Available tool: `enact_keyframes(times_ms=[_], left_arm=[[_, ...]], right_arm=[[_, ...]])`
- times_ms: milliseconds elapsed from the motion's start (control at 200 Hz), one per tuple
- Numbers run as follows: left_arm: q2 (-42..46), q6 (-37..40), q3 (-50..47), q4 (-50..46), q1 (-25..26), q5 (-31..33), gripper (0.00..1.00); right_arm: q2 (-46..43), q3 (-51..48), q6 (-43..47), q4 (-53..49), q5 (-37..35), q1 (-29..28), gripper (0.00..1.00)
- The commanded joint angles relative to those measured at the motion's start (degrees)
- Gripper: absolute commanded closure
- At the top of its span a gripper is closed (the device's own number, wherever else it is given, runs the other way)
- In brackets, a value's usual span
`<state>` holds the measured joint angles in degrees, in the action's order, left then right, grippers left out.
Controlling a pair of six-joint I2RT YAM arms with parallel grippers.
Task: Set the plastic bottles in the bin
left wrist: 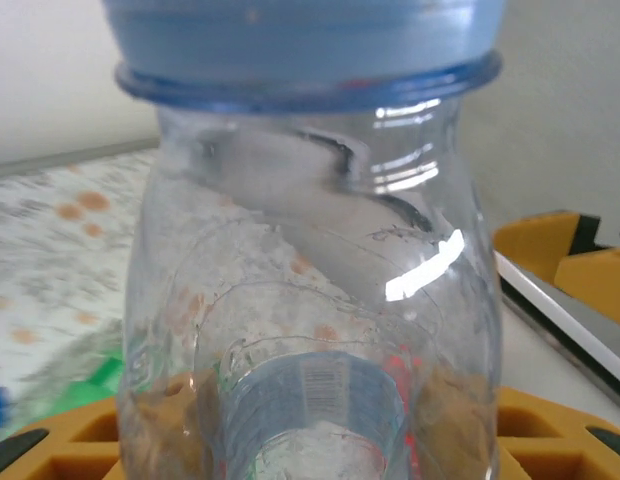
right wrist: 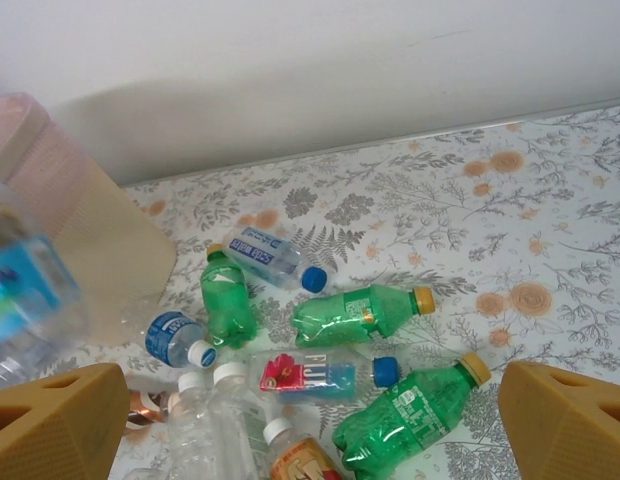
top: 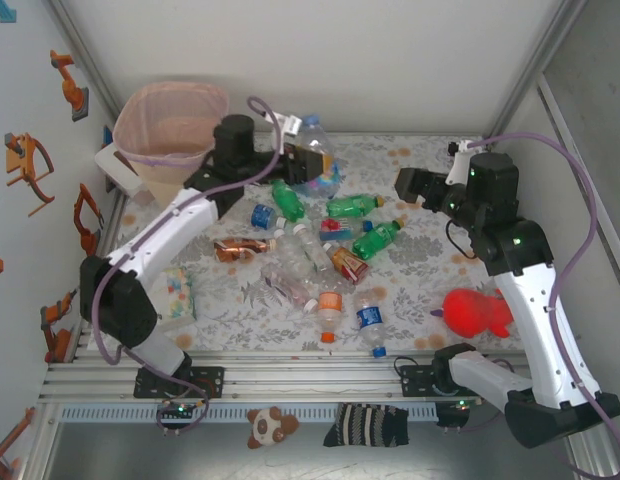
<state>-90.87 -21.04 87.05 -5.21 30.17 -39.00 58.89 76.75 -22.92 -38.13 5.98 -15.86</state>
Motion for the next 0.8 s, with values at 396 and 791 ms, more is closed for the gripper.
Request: enact_keyframes(times_ms=[396, 791], left_arm=[[-3.67, 20.86, 28.71, -39.96, -20.15, 18.23, 0.48], [-24.51, 30.47, 56.86, -62.23, -25.01, 26.38, 0.46]], right_arm=[[-0.53, 1.3, 1.11, -0.62, -1.41, -0.42, 0.06], [-0.82, 1.47, 1.8, -2.1, -2.35, -0.37, 0.06]])
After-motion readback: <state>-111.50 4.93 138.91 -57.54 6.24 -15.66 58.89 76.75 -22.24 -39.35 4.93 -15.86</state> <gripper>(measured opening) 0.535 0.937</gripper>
